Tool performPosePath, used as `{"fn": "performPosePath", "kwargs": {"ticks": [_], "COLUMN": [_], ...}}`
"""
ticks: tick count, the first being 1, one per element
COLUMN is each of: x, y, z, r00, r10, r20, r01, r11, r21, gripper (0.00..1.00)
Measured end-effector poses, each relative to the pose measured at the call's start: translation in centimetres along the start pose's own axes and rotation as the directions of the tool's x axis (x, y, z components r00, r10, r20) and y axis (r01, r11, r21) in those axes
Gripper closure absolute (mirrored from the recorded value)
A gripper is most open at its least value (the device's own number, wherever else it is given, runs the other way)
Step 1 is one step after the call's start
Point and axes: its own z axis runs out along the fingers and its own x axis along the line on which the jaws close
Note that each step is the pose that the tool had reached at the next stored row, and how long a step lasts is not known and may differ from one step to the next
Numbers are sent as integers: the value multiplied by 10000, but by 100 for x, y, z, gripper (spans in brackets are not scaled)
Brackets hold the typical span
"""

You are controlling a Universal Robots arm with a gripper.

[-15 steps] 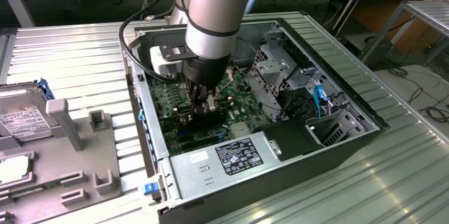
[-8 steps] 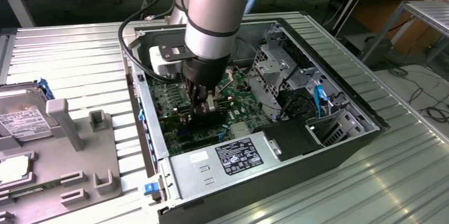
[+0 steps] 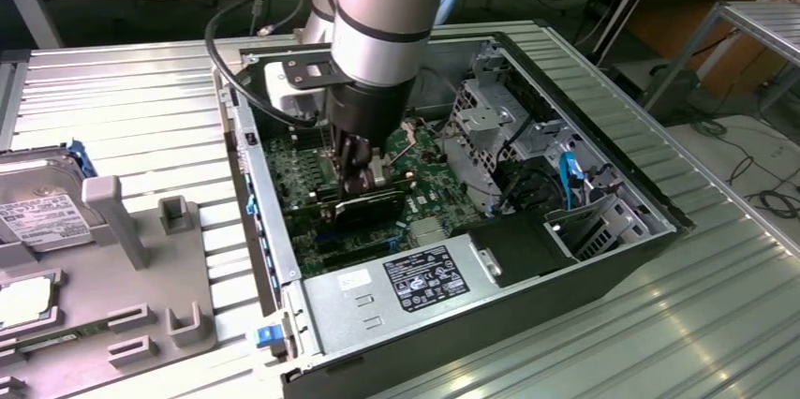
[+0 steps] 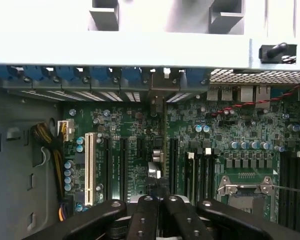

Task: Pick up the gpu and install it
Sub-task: 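Press down on the gpu until it lock into place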

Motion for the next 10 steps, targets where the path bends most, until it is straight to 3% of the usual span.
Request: {"fn": "performPosePath", "kwargs": {"ticks": [4, 10], "x": [-3, -3], "y": [7, 7], "z": [-128, -128], "r00": [10000, 10000], "r10": [0, 0], "r20": [-1, -2], "r01": [0, 0], "r11": [10000, 10000], "r21": [-27, -28], "gripper": [89, 89]}}
